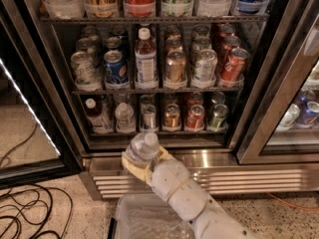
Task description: Pick water bottle from bottom shelf of fridge
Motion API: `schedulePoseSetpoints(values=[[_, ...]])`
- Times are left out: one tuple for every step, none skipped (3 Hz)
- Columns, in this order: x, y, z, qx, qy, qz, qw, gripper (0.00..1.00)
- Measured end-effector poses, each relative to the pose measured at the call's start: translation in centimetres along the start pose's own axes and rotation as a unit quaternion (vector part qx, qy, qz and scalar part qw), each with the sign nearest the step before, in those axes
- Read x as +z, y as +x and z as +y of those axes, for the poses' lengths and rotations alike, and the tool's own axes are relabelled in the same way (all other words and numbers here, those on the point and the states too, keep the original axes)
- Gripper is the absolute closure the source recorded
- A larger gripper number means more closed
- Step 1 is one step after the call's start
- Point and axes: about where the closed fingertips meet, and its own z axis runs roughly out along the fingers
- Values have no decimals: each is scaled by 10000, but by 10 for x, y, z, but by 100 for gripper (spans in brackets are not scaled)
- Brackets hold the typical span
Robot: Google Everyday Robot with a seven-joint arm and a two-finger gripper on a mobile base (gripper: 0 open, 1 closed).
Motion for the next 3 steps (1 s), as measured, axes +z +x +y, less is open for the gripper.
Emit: schedulePoseSetpoints(values=[[47,-11,-13,-50,-522,201,9984,100],[97,-59,-23,-283,-1010,-197,9943,100],[106,-88,-42,-199,-1045,-350,9937,100]])
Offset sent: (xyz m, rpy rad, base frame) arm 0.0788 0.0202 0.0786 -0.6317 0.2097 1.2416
